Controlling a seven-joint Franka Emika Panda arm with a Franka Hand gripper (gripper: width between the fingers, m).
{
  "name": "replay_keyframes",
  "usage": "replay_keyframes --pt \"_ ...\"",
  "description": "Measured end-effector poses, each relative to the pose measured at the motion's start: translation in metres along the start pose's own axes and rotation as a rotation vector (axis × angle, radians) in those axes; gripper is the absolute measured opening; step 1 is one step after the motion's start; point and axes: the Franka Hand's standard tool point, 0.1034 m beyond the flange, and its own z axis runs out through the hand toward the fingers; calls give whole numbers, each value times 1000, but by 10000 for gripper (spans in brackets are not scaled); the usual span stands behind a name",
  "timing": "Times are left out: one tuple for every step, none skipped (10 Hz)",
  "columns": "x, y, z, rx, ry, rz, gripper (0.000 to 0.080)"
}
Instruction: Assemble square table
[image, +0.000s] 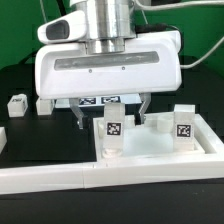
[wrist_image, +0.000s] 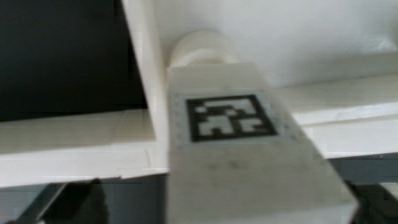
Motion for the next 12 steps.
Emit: replay_keyframes --pt "-3 -4 0 15 -99 7 648" --pt "3 -5 0 17 -100 5 648" --pt "2 -4 1 14 -94 13 648" --pt "2 -5 1 14 -94 25 601" --pt "2 -5 2 14 -95 45 601" --pt "2 -5 2 11 -95 104 426" --pt "2 -5 2 8 -96 173 426" --pt "2 -6 2 6 -97 223 286" --pt "2 -6 2 3 -97 295 287" --pt "2 -5 2 -1 -97 356 287" --pt "1 -4 4 -4 -100 420 287" --pt "2 0 5 -13 -104 559 287"
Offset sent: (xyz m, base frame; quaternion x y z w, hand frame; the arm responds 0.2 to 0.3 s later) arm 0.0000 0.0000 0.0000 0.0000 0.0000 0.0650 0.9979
